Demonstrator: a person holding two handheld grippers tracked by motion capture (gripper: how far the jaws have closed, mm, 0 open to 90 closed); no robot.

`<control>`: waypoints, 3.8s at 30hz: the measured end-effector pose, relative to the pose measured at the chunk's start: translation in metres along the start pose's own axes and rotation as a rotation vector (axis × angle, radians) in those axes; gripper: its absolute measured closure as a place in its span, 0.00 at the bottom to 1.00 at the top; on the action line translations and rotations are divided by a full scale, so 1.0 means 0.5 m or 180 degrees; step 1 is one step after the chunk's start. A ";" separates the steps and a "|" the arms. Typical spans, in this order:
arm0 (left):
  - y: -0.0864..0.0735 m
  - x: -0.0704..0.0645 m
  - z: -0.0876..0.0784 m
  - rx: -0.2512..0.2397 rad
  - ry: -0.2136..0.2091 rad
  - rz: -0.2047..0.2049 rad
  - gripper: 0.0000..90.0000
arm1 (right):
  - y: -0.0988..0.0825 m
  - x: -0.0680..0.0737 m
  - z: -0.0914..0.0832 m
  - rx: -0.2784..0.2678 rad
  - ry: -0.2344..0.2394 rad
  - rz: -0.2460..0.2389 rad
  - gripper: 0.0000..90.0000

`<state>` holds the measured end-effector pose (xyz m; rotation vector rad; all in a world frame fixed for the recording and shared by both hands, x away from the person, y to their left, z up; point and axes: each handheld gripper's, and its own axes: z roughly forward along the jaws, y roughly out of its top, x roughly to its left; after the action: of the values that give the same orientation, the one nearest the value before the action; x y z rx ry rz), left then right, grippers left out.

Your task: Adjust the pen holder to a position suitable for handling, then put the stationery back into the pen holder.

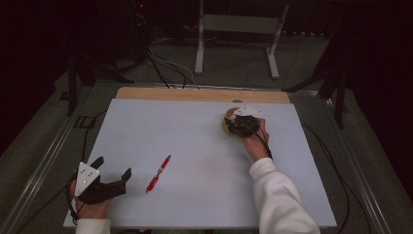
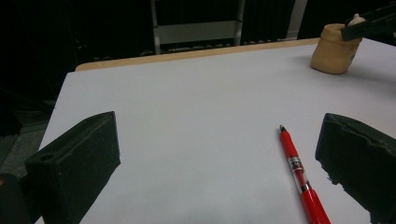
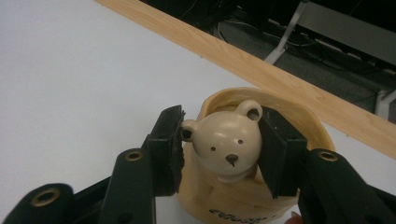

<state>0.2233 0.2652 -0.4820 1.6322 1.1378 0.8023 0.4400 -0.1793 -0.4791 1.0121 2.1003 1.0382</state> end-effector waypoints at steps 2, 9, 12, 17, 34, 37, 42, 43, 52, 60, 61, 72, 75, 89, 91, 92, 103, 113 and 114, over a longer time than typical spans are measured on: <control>0.000 0.000 0.000 0.0000 0.0001 0.0002 0.00 | -0.001 0.001 -0.003 0.0009 -0.0008 -0.0014 0.61; 0.000 -0.001 0.001 0.0005 0.0002 0.0004 0.00 | 0.005 0.019 -0.020 0.0060 0.0100 -0.0082 0.63; 0.000 -0.001 0.000 0.0004 0.0005 0.0004 0.00 | 0.008 0.039 -0.028 0.0112 0.0153 -0.0195 0.63; 0.000 -0.001 0.001 0.0005 0.0002 -0.0001 0.00 | 0.011 0.075 -0.048 0.0158 0.0334 -0.0273 0.63; -0.001 -0.002 0.002 0.0016 -0.0010 -0.0013 0.00 | 0.022 0.229 -0.108 0.0234 0.0847 -0.0661 0.63; -0.001 -0.003 0.002 0.0017 -0.0014 -0.0011 0.00 | 0.021 0.232 -0.107 0.0219 0.0822 -0.0643 0.63; -0.001 -0.002 0.003 0.0020 -0.0011 -0.0023 0.00 | 0.017 0.227 -0.105 0.0254 0.0933 -0.0547 0.54; -0.001 -0.002 0.003 0.0020 -0.0011 -0.0023 0.00 | 0.017 0.225 -0.106 0.0233 0.0943 -0.0524 0.52; -0.001 -0.002 0.002 0.0022 -0.0007 -0.0017 0.00 | 0.023 0.193 -0.129 0.0065 0.0987 -0.0206 0.17; -0.001 -0.003 0.003 0.0031 -0.0011 -0.0007 0.00 | 0.021 0.162 -0.168 -0.0121 0.0789 -0.0065 0.00; -0.001 -0.002 0.003 0.0031 -0.0012 -0.0009 0.00 | 0.021 0.162 -0.168 -0.0121 0.0789 -0.0065 0.00; -0.002 -0.005 0.004 0.0049 -0.0012 0.0001 0.00 | -0.041 0.099 -0.236 -0.0187 0.0438 0.0080 0.00; -0.002 -0.005 0.004 0.0059 -0.0006 -0.0002 0.00 | -0.068 0.079 -0.253 -0.0181 0.0381 0.0139 0.00; -0.003 -0.004 0.006 0.0086 -0.0006 0.0000 0.00 | -0.180 0.016 -0.311 -0.0233 0.0220 0.0572 0.00; -0.003 -0.003 0.006 0.0086 -0.0006 -0.0005 0.00 | -0.192 0.016 -0.317 -0.0256 0.0213 0.0573 0.00; -0.004 -0.003 0.006 0.0090 -0.0009 -0.0010 0.00 | -0.203 0.014 -0.323 -0.0276 0.0199 0.0568 0.00; -0.004 -0.004 0.009 0.0112 -0.0014 0.0013 0.00 | -0.252 0.008 -0.348 -0.0588 0.0204 0.0698 0.00; -0.003 -0.009 0.013 0.0158 -0.0026 0.0011 0.00 | -0.260 0.006 -0.351 -0.0427 0.0172 0.0782 0.00; 0.000 -0.012 0.014 0.0155 -0.0030 -0.0005 0.00 | -0.260 0.007 -0.352 -0.0431 0.0168 0.0774 0.00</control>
<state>0.2272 0.2574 -0.4843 1.6732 1.1601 0.7704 0.2574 -0.2985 -0.4949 1.2044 1.9514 1.3200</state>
